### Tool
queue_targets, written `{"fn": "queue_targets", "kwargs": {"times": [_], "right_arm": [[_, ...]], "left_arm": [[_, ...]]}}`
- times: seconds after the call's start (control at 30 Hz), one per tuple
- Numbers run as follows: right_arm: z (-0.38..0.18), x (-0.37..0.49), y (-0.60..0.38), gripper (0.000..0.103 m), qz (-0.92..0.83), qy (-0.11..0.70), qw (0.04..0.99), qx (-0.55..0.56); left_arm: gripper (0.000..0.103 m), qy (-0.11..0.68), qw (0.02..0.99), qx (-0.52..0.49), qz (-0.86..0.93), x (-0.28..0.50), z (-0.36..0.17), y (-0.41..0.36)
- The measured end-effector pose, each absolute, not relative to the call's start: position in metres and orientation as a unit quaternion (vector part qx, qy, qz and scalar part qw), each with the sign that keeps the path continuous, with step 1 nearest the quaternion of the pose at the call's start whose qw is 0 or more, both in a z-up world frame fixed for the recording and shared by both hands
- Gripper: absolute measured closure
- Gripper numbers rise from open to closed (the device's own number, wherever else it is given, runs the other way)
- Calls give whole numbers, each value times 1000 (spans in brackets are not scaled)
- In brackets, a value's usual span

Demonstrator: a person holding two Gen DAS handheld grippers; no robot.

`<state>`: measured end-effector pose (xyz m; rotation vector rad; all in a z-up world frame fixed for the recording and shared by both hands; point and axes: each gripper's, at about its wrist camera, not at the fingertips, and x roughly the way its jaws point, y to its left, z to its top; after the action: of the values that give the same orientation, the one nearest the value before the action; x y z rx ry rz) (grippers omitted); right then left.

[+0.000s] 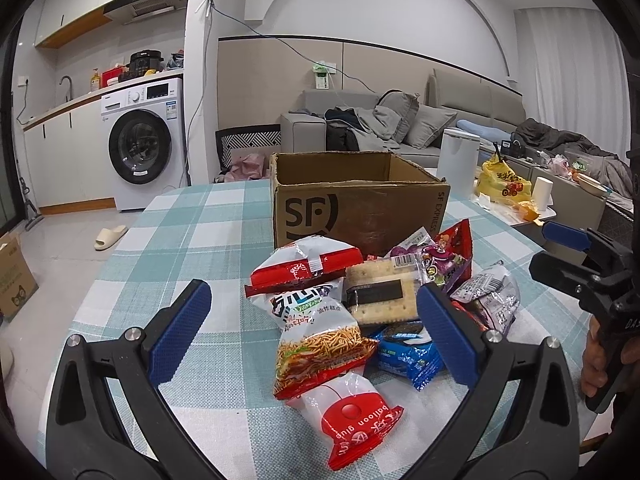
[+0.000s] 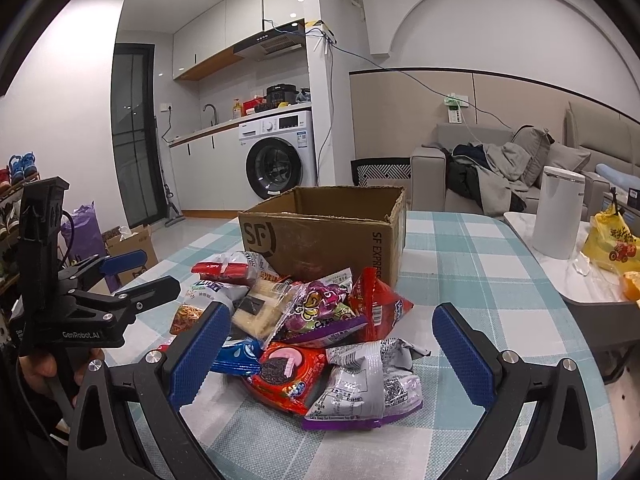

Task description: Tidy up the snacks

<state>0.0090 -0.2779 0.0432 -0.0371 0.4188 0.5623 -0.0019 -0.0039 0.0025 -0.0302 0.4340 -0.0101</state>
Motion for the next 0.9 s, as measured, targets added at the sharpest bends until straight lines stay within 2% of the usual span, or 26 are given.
{"fn": "queue_targets", "kwargs": {"times": [0.9], "right_arm": [[40,17,-278,0,257,225,940,-18]], "left_arm": [[1,220,975,-8,-19,-2,-1,-10]]}}
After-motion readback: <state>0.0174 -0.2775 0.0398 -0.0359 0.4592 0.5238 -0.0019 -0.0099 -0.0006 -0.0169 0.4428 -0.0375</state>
